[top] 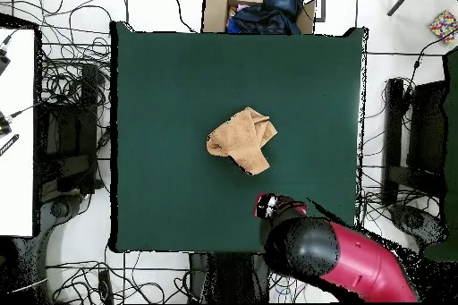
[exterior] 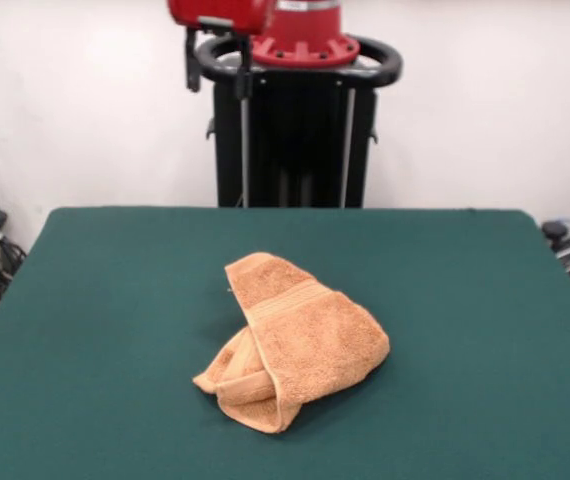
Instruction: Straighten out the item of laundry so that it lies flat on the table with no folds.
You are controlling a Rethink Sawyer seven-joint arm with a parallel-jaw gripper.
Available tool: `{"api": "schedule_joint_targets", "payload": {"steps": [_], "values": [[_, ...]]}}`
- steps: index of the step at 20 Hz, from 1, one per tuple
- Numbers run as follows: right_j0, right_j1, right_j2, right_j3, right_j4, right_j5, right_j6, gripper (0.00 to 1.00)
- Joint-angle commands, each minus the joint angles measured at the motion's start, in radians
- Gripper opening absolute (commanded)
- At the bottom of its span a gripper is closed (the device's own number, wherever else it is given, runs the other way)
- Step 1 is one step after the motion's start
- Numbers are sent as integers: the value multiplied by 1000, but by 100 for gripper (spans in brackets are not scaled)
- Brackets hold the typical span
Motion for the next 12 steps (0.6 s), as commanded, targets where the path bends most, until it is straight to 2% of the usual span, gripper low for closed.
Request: {"api": "schedule_joint_targets", "payload": {"steps": [1, 5, 12], "values": [[-88, 92, 174, -41, -103, 134, -312, 100], [-120, 112, 218, -65, -147, 173, -324, 100], [-133, 144, 248, -84, -203, 158, -319, 100]]}}
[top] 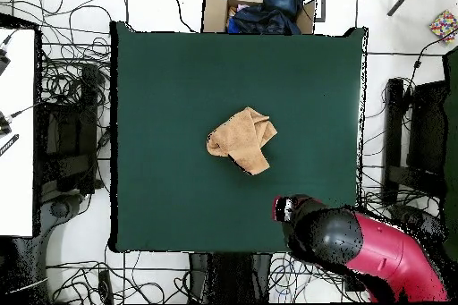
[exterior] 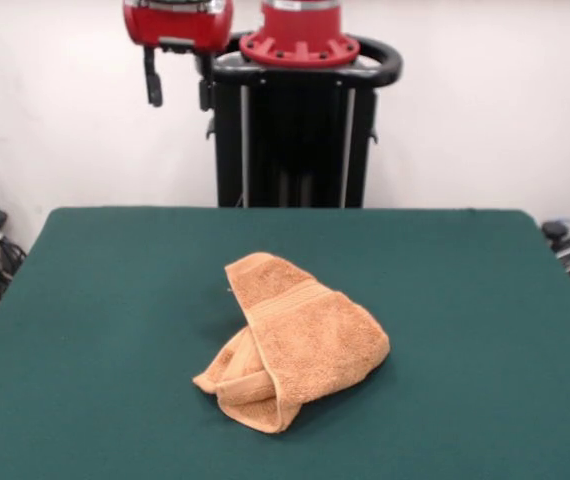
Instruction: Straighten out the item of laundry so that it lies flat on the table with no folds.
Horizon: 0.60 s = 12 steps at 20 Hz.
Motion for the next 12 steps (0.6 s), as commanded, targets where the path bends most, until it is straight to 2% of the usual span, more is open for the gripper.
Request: {"api": "schedule_joint_targets", "payload": {"steps": [1, 12], "values": [[-1, 84, 131, -40, -82, 84, -186, 100], [11, 142, 136, -89, -153, 90, -159, 100]]}}
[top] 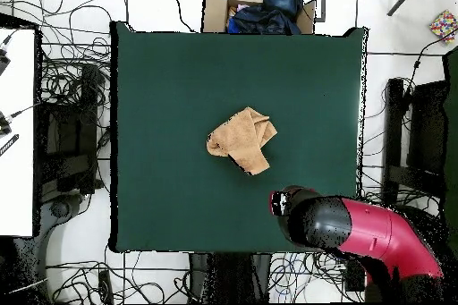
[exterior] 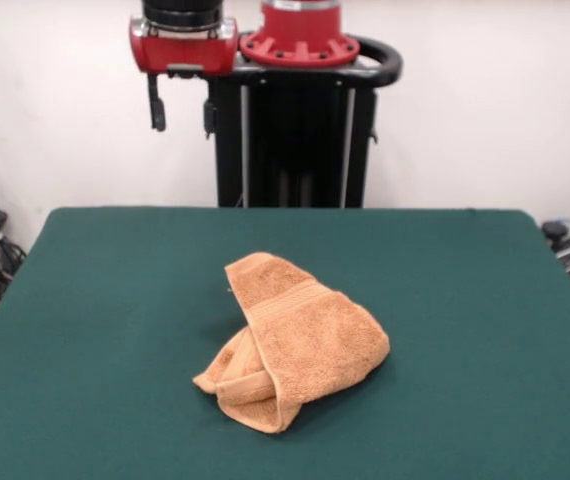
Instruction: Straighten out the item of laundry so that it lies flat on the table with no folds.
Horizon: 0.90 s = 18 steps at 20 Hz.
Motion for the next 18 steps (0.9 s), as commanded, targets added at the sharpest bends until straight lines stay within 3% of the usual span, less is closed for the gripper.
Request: {"api": "schedule_joint_targets", "payload": {"steps": [1, 18], "values": [[8, 72, 87, -42, -64, 91, -122, 100], [25, 180, 79, -130, -126, 75, -92, 100]]}}
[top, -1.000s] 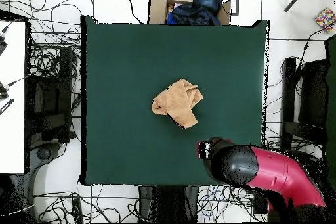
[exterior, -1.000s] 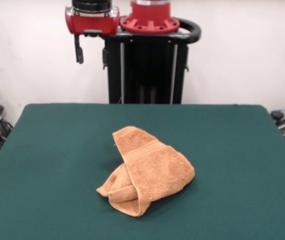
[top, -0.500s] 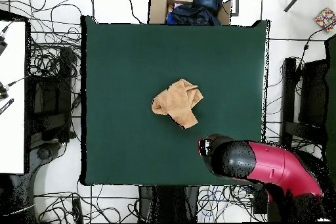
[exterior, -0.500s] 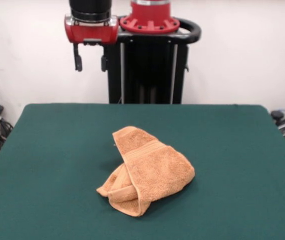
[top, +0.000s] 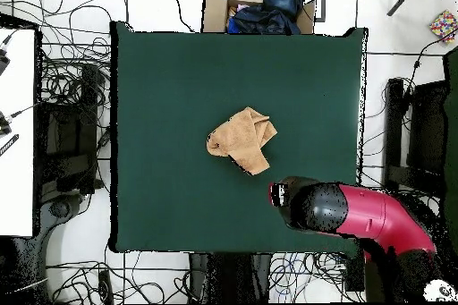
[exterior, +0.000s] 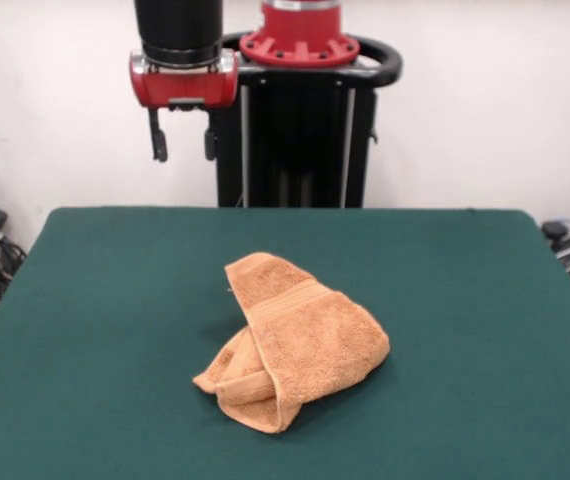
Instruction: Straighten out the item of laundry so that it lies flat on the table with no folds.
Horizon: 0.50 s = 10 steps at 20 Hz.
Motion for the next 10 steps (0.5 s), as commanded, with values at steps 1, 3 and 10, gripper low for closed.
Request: {"api": "schedule_joint_targets", "payload": {"steps": [1, 3, 10], "values": [[27, 94, 56, -78, -90, 72, -89, 100], [29, 110, 56, -91, -98, 68, -83, 100], [28, 152, 50, -120, -133, 46, -73, 100]]}}
